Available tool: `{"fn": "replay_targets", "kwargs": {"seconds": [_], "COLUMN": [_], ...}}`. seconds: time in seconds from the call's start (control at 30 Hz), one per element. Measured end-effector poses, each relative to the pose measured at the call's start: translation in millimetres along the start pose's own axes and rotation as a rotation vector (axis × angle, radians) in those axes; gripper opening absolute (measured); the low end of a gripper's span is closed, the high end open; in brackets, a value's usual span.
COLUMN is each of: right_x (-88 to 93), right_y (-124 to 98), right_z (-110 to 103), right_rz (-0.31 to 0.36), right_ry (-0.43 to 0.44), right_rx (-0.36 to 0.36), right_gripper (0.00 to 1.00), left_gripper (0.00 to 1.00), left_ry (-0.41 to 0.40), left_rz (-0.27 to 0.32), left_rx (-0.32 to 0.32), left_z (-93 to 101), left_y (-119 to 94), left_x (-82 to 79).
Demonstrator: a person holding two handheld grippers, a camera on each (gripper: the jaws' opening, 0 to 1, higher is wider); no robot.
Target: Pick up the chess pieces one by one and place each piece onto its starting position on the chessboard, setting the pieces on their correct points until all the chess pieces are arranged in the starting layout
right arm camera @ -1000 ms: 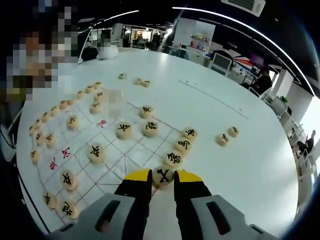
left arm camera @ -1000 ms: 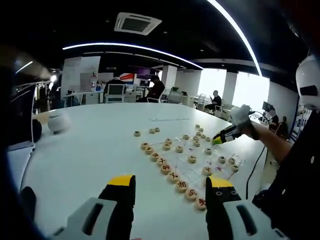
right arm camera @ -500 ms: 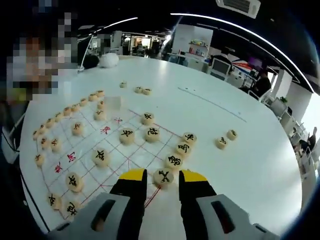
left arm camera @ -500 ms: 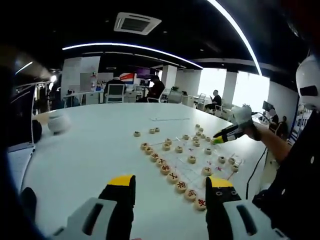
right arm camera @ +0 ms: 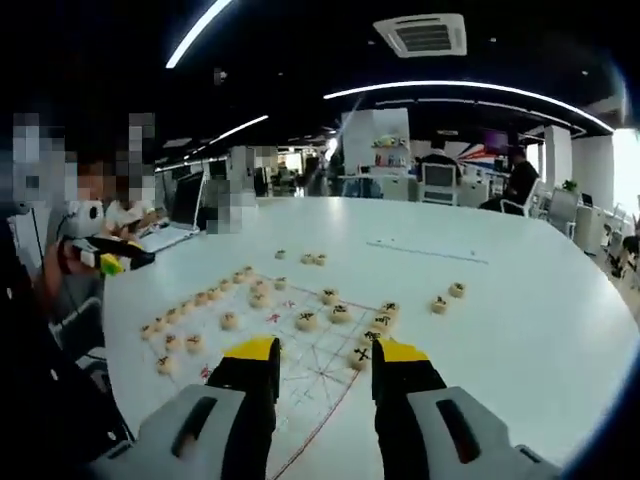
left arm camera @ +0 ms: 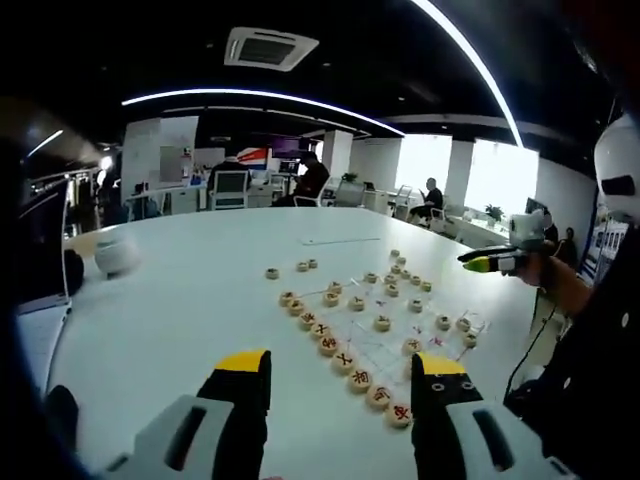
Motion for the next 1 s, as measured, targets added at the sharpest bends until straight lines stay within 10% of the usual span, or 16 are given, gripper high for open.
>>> {"fn": "replay_targets", "kwargs": {"seconds": [0.33, 1.0], "right_x": [-19.5, -83.7], "right_y": [15, 179], "right_z": [-7, -49], "right_rz": [-0.008, -0.230], "right_ry": [-0.096, -0.346], "right_rx": [-0.083, -0.422], "right_gripper": [0.37, 0.36], "left_gripper": [0.58, 0.58], "left_ry": [0.012, -0.018], "left_rz": [0.007, 0.045], "left_rx": [-0.001, -0.070], "left_z": [3.0, -8.8], "left_y": [-7, -38], "left_x": [-2.7, 7.1]}}
Point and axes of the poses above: the point that each gripper's makers call its tool centre point, and the gripper's own axes: y roughly forward along the fingers, z roughly to its right, x roughly out of its underside, the point moved 8 cm from there along -y, roughly backward along the fingers, and after that the axes turned 11 degrees about z, right-handed, at the moved point
